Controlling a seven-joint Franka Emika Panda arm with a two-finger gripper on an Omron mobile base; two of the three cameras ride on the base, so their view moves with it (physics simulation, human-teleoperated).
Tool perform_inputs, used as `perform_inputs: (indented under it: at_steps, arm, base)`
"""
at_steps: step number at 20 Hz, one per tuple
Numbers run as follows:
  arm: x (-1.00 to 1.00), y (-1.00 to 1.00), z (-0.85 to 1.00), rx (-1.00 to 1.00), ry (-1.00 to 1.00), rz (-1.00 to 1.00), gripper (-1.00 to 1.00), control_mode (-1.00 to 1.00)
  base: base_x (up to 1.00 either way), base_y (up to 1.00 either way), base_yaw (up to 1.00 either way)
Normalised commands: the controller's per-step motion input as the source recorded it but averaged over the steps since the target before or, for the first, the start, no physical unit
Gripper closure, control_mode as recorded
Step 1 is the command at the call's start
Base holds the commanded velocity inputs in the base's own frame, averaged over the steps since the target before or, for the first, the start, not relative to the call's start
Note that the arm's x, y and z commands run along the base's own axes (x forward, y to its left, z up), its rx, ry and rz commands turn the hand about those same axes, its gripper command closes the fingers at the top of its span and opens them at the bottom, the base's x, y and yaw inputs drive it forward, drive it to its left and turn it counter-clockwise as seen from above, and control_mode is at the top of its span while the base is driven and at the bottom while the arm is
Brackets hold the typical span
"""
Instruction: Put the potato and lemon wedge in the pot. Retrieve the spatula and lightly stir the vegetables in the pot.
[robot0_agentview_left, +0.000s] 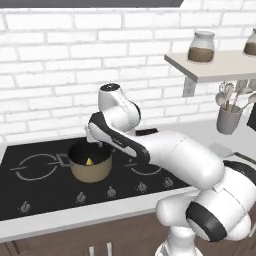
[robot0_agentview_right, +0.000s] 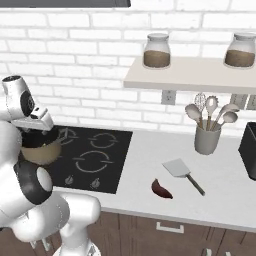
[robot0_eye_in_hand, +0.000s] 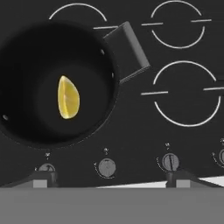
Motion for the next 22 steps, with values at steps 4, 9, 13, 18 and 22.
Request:
perform_inputs:
  at_steps: [4,9,13,18,22]
  arm:
    - [-0.25,-1.00,-0.12,0.00,0.09,-0.20,-1.00,-1.00]
    - [-0.09,-1.00,-0.22,0.00,0.13,-0.22,-1.00,-1.00]
    - [0.00,-1.00,-0.20,0.00,0.15,-0.20,-1.00,-1.00]
    - [-0.06,-1.00,-0.29,0.00,0.14,-0.19,-1.00,-1.00]
    - [-0.14,-1.00,-0.39,0.00,0.13,-0.14,-1.00,-1.00]
  base:
    - [0.00,0.00,0.00]
    - [0.00,0.00,0.00]
    - [0.00,0.00,0.00]
    - [0.00,0.00,0.00]
    - [0.00,0.00,0.00]
